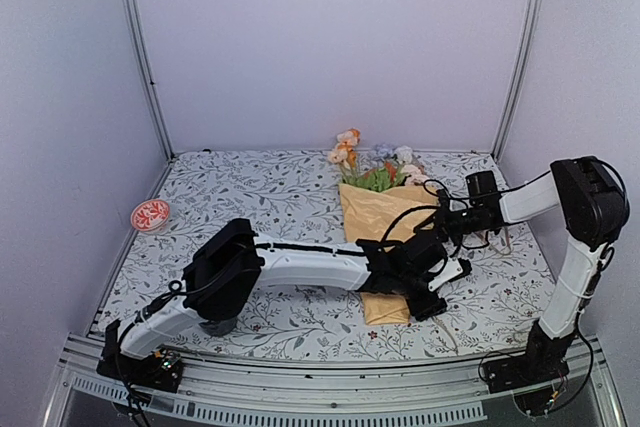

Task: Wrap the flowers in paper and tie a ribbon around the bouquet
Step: Pass from the left arm to the right, then straighten the ribbon at the center of the board.

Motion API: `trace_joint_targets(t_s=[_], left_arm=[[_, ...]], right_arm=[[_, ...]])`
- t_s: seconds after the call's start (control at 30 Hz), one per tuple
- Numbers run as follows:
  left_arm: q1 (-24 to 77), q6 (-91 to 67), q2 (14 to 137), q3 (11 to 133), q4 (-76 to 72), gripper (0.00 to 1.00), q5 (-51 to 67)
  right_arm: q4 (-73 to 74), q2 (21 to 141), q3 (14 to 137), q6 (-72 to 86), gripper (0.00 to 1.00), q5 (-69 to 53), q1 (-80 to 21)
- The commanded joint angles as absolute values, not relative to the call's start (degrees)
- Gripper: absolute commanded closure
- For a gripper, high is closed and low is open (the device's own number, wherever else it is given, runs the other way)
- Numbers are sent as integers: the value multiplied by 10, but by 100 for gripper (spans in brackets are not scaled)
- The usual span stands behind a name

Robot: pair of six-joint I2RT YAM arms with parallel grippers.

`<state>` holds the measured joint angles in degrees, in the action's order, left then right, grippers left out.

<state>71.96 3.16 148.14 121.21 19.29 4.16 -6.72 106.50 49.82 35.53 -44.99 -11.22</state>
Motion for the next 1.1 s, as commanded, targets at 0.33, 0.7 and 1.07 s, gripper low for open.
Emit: trace_joint_targets(t_s=[0.33, 0.7, 1.07], left_arm=[[724, -25, 1501, 1245, 377, 63, 69], [744, 22, 1519, 1261, 441, 100, 79], [750, 112, 1238, 842, 306, 100, 79]], right_arm=[[22, 1039, 544, 311, 100, -391, -132], [59, 1019, 560, 293, 100, -376, -132], [114, 995, 593, 283, 100, -397, -132]])
